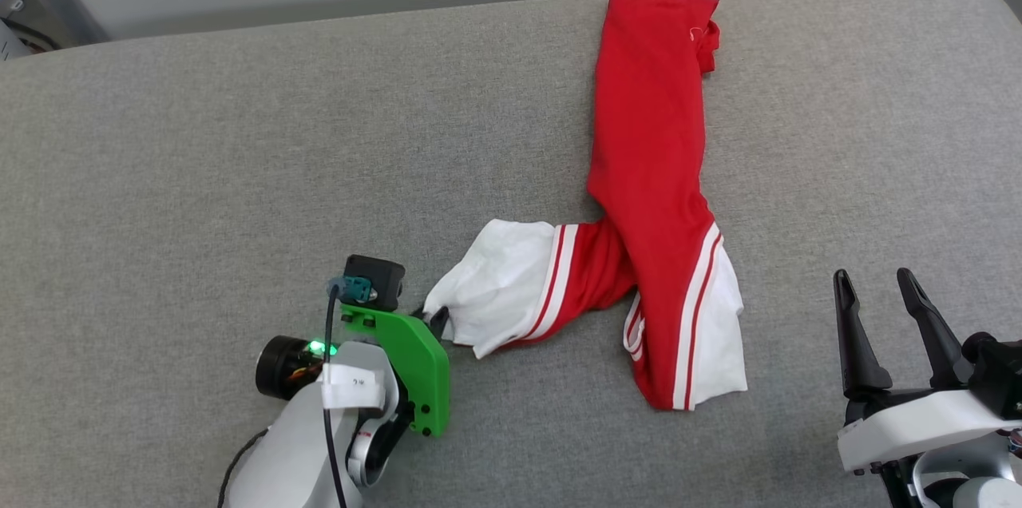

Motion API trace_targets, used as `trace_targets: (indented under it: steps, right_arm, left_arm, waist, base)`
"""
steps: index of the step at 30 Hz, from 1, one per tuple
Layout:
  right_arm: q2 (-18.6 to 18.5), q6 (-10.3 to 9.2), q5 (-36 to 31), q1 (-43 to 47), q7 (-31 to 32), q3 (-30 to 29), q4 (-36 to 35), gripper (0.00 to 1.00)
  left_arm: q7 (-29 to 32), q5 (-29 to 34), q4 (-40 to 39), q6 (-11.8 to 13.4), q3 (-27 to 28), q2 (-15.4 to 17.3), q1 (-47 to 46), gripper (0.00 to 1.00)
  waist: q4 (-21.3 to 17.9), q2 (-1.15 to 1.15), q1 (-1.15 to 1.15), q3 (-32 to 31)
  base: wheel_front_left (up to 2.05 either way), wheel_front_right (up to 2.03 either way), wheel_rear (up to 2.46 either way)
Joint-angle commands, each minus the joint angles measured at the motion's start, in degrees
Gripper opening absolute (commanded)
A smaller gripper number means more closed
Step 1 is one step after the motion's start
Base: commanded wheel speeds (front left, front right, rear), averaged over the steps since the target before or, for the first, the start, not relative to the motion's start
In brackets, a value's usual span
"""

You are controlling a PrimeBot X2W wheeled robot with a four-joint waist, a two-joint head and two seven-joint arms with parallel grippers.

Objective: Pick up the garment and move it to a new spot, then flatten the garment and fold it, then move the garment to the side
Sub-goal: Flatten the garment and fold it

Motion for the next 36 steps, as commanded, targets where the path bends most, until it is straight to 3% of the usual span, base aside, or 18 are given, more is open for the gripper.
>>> trace_targets:
  steps: [1,7,15,23,29,30,31,36]
  right_arm:
    - [-0.23,-0.04,-0.57,-0.96,-0.38,-0.07,0.32,1.00]
    - [-0.80,-0.04,-0.82,-0.19,0.87,0.20,1.27,1.00]
    - [-0.98,-0.04,-1.11,1.59,3.59,0.28,2.75,1.00]
    - [-0.24,-0.04,-2.01,2.15,5.55,-0.67,4.52,1.00]
    - [0.34,-0.04,-2.20,1.74,6.18,-0.43,5.76,1.00]
    - [0.38,-0.04,-2.21,1.66,6.20,-0.38,5.90,1.00]
    - [0.39,-0.04,-2.21,1.57,6.25,-0.32,6.04,1.00]
    - [-0.01,-0.04,-2.27,1.32,6.64,-0.45,6.16,1.00]
  left_arm:
    - [-0.13,-0.45,2.25,-0.68,-1.05,-0.60,1.07,0.00]
    - [-10.47,-1.21,2.34,0.80,2.75,-0.17,0.46,0.00]
    - [-23.05,-3.46,-1.41,3.44,10.70,3.49,1.91,0.00]
    - [-22.08,-7.32,-4.92,5.99,16.38,7.30,8.42,0.00]
    - [-16.11,-8.60,-4.00,6.29,15.07,7.60,12.12,0.02]
    - [-16.13,-8.41,-4.02,6.14,14.75,7.63,12.12,0.47]
    - [-16.51,-8.03,-4.08,6.07,14.41,7.65,11.99,1.00]
    - [-21.32,-6.13,-5.48,4.75,12.82,7.02,10.40,1.00]
  waist:
    - [0.19,0.00,0.00,-0.29]
    - [1.63,0.00,0.00,-2.50]
    - [4.47,0.00,0.00,-5.62]
    - [7.26,0.00,0.00,-6.25]
    - [8.32,0.00,0.00,-5.85]
    - [8.45,0.00,0.00,-5.80]
    - [8.62,0.00,0.00,-5.76]
    - [9.96,0.00,0.00,-5.92]
  base:
    - [0.00,0.00,0.00]
    - [0.00,0.00,0.00]
    - [0.00,0.00,0.00]
    - [0.00,0.00,0.00]
    - [0.00,0.00,0.00]
    - [0.00,0.00,0.00]
    - [0.00,0.00,0.00]
    - [0.00,0.00,0.00]
